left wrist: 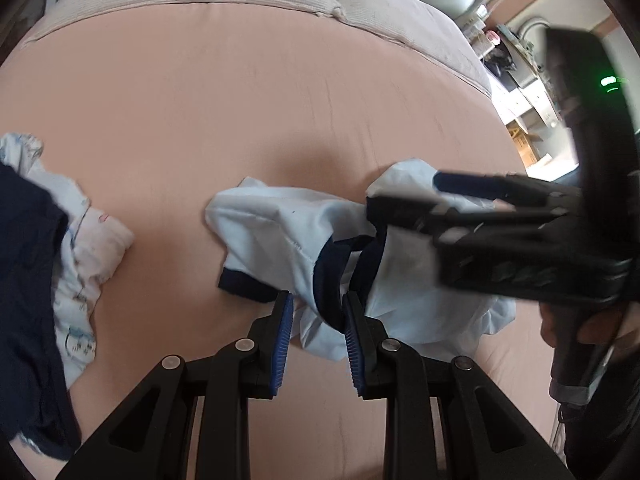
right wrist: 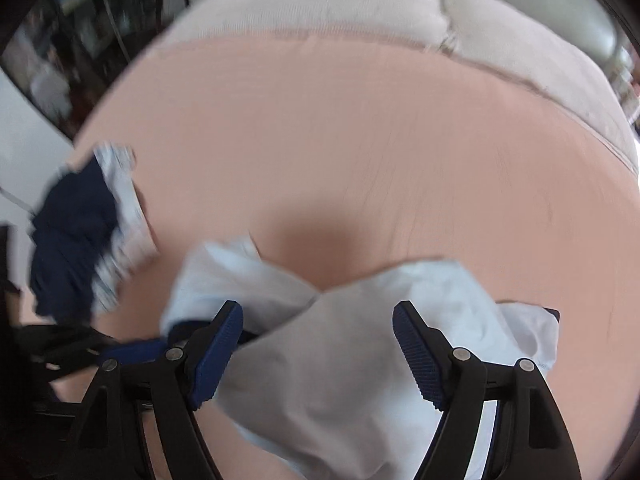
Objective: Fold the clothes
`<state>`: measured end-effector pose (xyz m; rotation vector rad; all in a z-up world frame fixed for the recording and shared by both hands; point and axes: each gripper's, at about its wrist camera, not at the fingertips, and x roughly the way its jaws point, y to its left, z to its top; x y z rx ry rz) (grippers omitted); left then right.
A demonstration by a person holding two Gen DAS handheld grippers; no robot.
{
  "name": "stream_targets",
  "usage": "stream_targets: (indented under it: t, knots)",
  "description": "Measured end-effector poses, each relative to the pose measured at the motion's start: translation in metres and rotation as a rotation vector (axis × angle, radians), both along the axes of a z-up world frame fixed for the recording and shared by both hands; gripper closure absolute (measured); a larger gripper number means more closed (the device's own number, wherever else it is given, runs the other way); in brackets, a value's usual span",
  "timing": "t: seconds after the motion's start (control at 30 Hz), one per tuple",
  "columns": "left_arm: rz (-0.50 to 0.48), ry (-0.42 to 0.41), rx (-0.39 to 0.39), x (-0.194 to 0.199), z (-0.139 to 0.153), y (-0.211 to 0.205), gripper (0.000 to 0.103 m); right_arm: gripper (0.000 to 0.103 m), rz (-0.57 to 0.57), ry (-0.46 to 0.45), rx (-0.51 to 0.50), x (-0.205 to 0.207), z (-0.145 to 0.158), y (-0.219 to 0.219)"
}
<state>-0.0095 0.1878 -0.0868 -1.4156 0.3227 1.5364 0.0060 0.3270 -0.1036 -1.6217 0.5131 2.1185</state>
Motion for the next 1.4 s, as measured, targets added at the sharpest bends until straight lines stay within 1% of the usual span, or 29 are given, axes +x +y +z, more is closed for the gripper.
stream_targets:
  t: [0.1,0.13,0.23,0.3,0.5,0.6,0.63,0.8,0.9,0.93,0.97,1.0,1.03,1.07,1.1,1.17,1.27,1.33,1.4]
  knots:
    - [0.033,0.003,0.014,0.001,0.002,-0.005,0.080,0.027,0.058,-0.061,0.039,0.012,-0.006,-0.011]
    - [0.044,0.005,0.022,0.002,0.003,-0.006,0.080,0.027,0.072,-0.067,0.054,0.019,-0.005,-0.014]
    - [0.065,-0.001,0.056,0.008,0.009,-0.004,0.080,0.027,0.085,-0.056,0.076,0.045,0.002,-0.017]
    - [0.038,-0.004,0.067,0.015,0.013,0.002,0.080,0.027,0.070,-0.047,0.078,0.064,0.005,-0.017]
    - [-0.040,0.092,0.020,0.039,0.024,0.025,0.079,0.027,0.012,-0.005,0.095,0.108,0.007,-0.024]
    - [-0.081,0.162,-0.019,0.050,0.028,0.031,0.078,0.026,0.000,0.013,0.091,0.119,0.007,-0.029]
    - [-0.085,0.172,-0.030,0.052,0.029,0.032,0.078,0.026,0.001,0.016,0.093,0.122,0.007,-0.031]
    - [-0.070,0.158,-0.049,0.049,0.029,0.036,0.078,0.026,0.006,0.038,0.086,0.129,0.005,-0.041]
    - [-0.074,0.122,-0.040,0.054,0.032,0.041,0.078,0.026,0.011,0.045,0.073,0.128,0.002,-0.048]
    - [-0.081,0.129,-0.033,0.057,0.034,0.042,0.077,0.026,0.014,0.046,0.068,0.129,0.001,-0.049]
    - [-0.094,0.157,-0.032,0.062,0.037,0.043,0.076,0.026,0.014,0.047,0.065,0.130,0.000,-0.049]
    - [-0.109,0.202,-0.038,0.066,0.039,0.046,0.061,0.026,0.012,0.047,0.061,0.131,0.000,-0.049]
    - [-0.118,0.243,-0.048,0.069,0.039,0.048,0.034,0.026,0.009,0.048,0.060,0.132,0.000,-0.049]
    - [-0.118,0.272,-0.061,0.068,0.038,0.050,0.021,0.026,0.006,0.051,0.059,0.133,0.000,-0.049]
    - [-0.109,0.292,-0.078,0.067,0.037,0.053,0.015,0.026,0.004,0.051,0.060,0.134,0.000,-0.049]
    - [-0.088,0.302,-0.112,0.059,0.032,0.057,0.015,0.026,0.005,0.051,0.062,0.137,0.001,-0.050]
    - [-0.076,0.351,-0.167,0.046,0.027,0.060,0.015,0.026,0.009,0.050,0.062,0.141,0.001,-0.051]
    - [-0.117,0.367,-0.192,0.045,0.026,0.060,0.015,0.026,0.008,0.051,0.060,0.144,0.003,-0.051]
    - [-0.164,0.369,-0.201,0.046,0.028,0.060,0.015,0.026,0.006,0.052,0.058,0.144,0.006,-0.050]
